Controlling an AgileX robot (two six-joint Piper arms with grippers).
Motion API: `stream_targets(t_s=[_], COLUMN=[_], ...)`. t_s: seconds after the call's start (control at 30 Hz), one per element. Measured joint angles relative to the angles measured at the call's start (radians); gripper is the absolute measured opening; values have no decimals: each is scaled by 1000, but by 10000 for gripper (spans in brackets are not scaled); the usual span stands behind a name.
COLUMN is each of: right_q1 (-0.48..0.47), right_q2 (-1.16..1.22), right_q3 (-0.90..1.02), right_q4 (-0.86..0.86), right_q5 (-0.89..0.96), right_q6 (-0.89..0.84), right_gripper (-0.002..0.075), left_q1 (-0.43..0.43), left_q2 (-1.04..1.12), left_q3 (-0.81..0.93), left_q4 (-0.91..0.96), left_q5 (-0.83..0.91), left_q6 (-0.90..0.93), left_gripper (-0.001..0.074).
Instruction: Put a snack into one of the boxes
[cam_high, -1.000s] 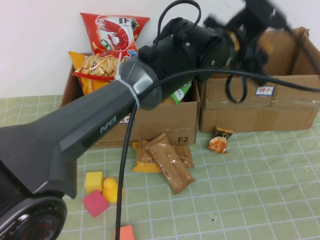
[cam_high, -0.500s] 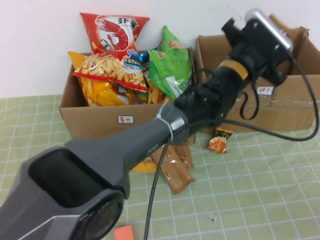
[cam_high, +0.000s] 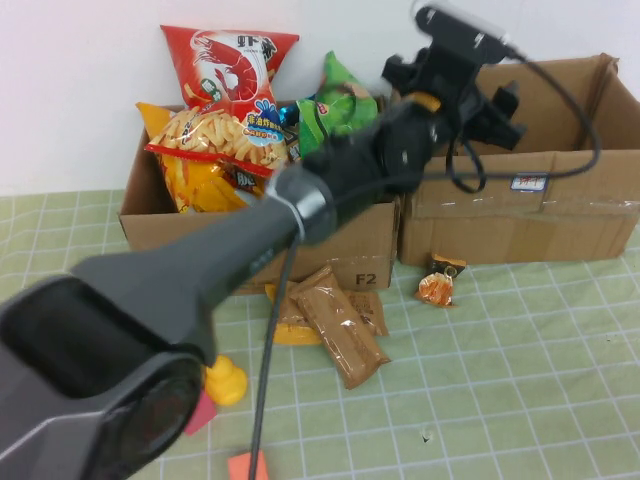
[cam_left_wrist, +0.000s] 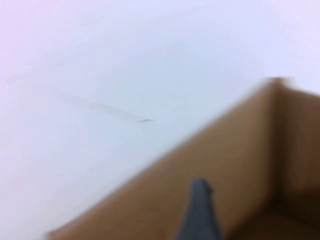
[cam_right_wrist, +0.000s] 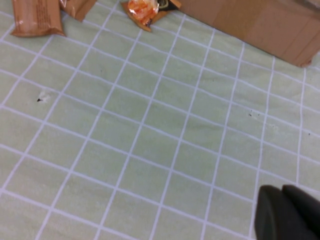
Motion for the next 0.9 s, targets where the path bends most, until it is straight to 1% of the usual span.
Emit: stream_targets(t_s=[0.03, 0.1, 0.13, 0.17, 0.2, 0.23, 0.3, 0.37, 0.5, 0.6, 0.73, 0.9], right_q1=[0, 0, 0, 0, 0, 0, 0, 0, 0, 0, 0, 0], right_q2=[0, 0, 0, 0, 0, 0, 0, 0, 0, 0, 0, 0], right_q3=[0, 0, 0, 0, 0, 0, 0, 0, 0, 0, 0, 0], right_q4=[-2, -2, -2, -4, -4, -4, -4, -4, -2, 4, 4, 17], right_q5=[-4, -12, -19, -25, -25, -25, -25, -25, -37, -43, -47, -49], right_q6=[0, 2, 5, 21, 23, 26, 27, 28, 46, 55, 68, 71], right_gripper=[-2, -2, -2, -2, -2, -2, -2, -2, -2, -2, -2, -2], left_q1=[0, -2, -2, -2, 0, 2, 11, 22, 31, 33, 35, 35], left_q2=[-27, -85, -112, -161, -187, -212, -256, -299, -384, -431, -487, -570], left_q3=[-2, -6, -10, -13, -13, -13, -13, -13, -13, -13, -13, -13], left_q4=[0, 13, 31, 75, 118, 170, 283, 417, 760, 917, 969, 954], left_q5=[85, 203, 262, 368, 429, 491, 602, 724, 957, 1109, 1258, 1320], left_q6=[0, 5, 5, 7, 8, -3, -51, -141, -354, -423, -446, -504], left_gripper=[470, 353, 277, 129, 84, 55, 25, 12, 4, 0, 0, 0])
